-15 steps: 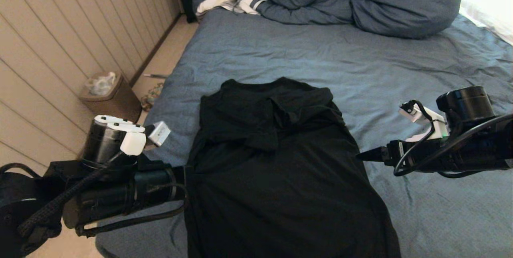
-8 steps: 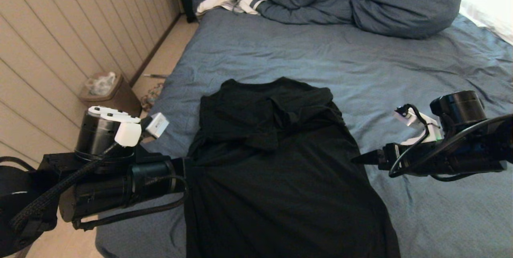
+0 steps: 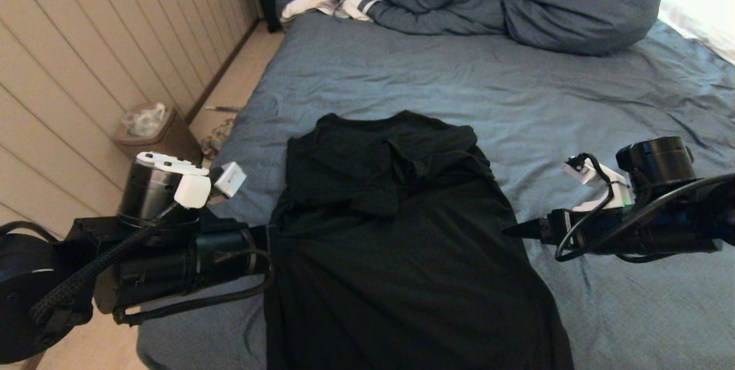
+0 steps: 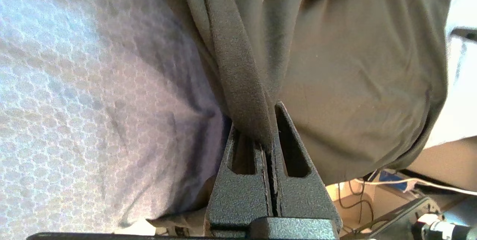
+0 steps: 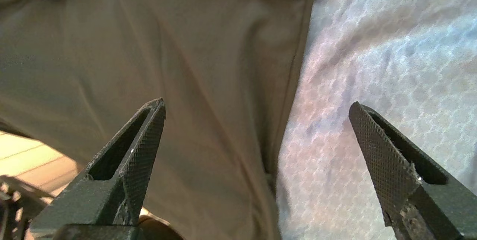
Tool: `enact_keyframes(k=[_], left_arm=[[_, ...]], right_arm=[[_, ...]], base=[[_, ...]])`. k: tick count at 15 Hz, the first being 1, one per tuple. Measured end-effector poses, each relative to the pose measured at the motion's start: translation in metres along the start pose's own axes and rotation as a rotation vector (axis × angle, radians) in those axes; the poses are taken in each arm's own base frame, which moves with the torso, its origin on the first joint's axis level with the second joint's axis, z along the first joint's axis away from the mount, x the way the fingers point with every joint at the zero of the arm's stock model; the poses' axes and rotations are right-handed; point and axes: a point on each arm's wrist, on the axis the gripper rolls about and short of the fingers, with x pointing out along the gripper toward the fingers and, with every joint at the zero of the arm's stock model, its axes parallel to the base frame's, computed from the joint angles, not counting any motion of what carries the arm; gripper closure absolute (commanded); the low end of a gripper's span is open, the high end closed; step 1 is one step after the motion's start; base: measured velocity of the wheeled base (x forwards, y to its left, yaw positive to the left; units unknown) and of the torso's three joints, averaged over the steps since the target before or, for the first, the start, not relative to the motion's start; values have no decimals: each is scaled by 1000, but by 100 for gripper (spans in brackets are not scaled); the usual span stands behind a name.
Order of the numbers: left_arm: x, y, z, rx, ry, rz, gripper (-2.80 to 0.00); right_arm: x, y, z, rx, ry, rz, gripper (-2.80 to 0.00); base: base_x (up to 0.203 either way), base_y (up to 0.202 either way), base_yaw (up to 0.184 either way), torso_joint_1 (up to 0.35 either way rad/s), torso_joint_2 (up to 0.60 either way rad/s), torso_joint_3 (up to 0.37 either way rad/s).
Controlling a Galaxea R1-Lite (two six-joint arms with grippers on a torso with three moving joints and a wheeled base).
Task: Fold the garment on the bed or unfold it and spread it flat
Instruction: Fold the black T-shirt
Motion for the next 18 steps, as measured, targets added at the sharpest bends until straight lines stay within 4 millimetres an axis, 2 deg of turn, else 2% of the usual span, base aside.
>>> enact_keyframes(k=[4, 13, 14, 18], left_arm=[[3, 1, -1, -4, 14, 14, 0], [3, -2, 6, -9, 6, 11, 0], [2, -3, 7, -10, 8, 13, 0], [1, -4, 8, -11, 7, 11, 0]], right_arm=[[7, -3, -4, -7, -5, 23, -280], [29, 9, -12, -15, 76, 122, -280], [31, 12, -14, -20, 86, 129, 0], [35, 16, -19, -23, 111, 138, 0]], base=[[0, 0, 0, 0, 0, 0], [0, 0, 0, 0, 0, 0], [0, 0, 0, 0, 0, 0], [0, 0, 0, 0, 0, 0]])
